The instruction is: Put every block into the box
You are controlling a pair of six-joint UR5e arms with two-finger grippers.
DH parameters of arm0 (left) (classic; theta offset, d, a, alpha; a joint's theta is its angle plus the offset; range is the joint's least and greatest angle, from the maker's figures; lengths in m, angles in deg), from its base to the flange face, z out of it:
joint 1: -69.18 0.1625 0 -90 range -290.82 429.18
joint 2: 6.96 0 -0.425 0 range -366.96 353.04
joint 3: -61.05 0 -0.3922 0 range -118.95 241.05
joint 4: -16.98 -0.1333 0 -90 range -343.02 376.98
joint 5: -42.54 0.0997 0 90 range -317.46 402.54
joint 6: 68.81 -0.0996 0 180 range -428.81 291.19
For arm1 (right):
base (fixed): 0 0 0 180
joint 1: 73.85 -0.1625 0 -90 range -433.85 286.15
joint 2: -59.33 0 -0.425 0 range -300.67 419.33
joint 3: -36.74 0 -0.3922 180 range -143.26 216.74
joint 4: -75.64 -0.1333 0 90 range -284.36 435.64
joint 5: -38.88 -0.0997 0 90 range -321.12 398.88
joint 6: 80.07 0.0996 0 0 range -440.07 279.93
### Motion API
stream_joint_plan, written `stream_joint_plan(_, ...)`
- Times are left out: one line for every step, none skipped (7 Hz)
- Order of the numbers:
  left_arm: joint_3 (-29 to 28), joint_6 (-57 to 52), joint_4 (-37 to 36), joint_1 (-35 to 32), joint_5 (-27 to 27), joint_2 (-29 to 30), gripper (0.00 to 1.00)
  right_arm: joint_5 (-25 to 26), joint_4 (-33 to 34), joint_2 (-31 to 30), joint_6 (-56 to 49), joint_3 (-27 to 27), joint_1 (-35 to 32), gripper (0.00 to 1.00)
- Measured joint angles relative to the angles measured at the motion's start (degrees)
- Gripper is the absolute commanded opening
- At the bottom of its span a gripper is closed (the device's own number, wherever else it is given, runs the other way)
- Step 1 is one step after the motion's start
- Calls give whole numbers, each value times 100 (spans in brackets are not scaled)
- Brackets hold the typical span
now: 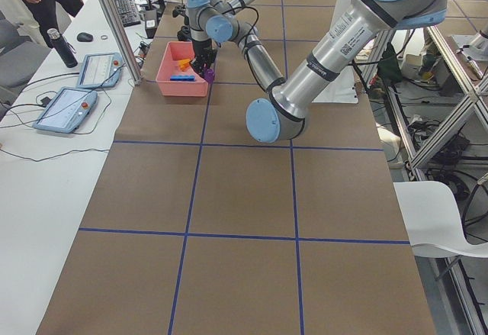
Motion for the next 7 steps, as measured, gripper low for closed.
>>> stream_joint_plan(-314, 258, 218, -1, 1, 203, 0, 6, -25, 67, 2, -118, 19, 32)
stream_joint_plan(-896, 630, 728, 7, 8, 479, 0, 9, -36, 107, 7, -200, 36, 0)
stream_joint_plan(-1539, 1016, 1286, 18, 19, 770, 0, 8, -37, 130, 13, -235, 48, 0)
stream_joint_plan(-2244, 1316, 1813, 29, 55, 1089, 0, -6, -37, 139, 9, -246, 55, 0)
stream_joint_plan(-2946, 1604, 2361, 88, 196, 1397, 0, -32, -36, 142, -8, -244, 55, 0)
stream_joint_plan(-3562, 1978, 2928, 240, 489, 1652, 71, -54, -35, 146, -41, -232, 35, 0)
stream_joint_plan(-3859, 2249, 3251, 371, 727, 1770, 100, -108, -29, 153, -112, -210, -43, 0)
